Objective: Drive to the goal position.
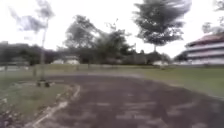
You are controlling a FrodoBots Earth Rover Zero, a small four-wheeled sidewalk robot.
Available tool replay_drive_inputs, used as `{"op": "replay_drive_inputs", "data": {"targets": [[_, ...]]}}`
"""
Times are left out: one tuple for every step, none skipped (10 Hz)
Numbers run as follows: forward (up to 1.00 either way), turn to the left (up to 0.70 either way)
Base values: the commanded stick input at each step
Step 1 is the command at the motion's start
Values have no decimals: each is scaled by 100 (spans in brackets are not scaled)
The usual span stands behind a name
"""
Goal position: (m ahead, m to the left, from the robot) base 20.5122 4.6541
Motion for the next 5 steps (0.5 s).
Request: {"op": "replay_drive_inputs", "data": {"targets": [[70,0],[70,0],[70,0],[70,0],[70,0]]}}
